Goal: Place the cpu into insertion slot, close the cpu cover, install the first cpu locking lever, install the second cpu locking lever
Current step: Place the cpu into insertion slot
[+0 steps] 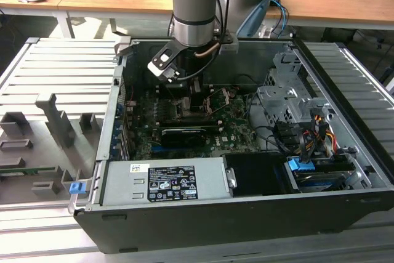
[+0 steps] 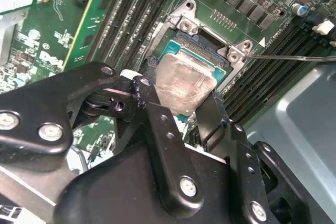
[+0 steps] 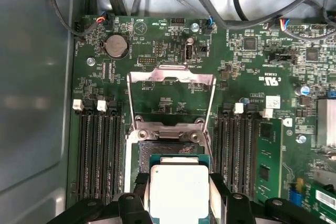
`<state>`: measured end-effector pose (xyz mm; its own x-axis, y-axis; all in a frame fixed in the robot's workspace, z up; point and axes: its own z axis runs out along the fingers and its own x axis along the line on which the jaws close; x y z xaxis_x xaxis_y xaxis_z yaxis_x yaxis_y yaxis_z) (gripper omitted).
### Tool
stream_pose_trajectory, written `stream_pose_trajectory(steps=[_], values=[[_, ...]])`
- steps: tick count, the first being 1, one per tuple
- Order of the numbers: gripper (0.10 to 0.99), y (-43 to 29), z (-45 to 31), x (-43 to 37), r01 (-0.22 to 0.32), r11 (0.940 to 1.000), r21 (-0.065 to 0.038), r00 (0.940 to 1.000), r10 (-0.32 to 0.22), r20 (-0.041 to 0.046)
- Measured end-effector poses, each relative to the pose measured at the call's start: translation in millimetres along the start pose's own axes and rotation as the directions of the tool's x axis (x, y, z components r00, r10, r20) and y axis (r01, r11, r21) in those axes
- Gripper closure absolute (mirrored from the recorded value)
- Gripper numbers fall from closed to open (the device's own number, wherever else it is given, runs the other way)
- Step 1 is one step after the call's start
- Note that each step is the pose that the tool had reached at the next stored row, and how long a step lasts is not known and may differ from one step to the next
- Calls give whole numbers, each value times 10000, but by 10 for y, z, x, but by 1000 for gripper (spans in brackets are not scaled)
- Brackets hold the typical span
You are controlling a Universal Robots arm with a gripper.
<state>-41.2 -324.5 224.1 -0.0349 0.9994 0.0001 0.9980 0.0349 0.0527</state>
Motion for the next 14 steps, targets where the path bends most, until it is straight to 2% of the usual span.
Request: stream_pose_trajectory(steps=[9,14], values=[[545,-6,145,36,-72,10000,1,10000,72,6],[545,7,174,44,-242,9997,2,9997,242,21]])
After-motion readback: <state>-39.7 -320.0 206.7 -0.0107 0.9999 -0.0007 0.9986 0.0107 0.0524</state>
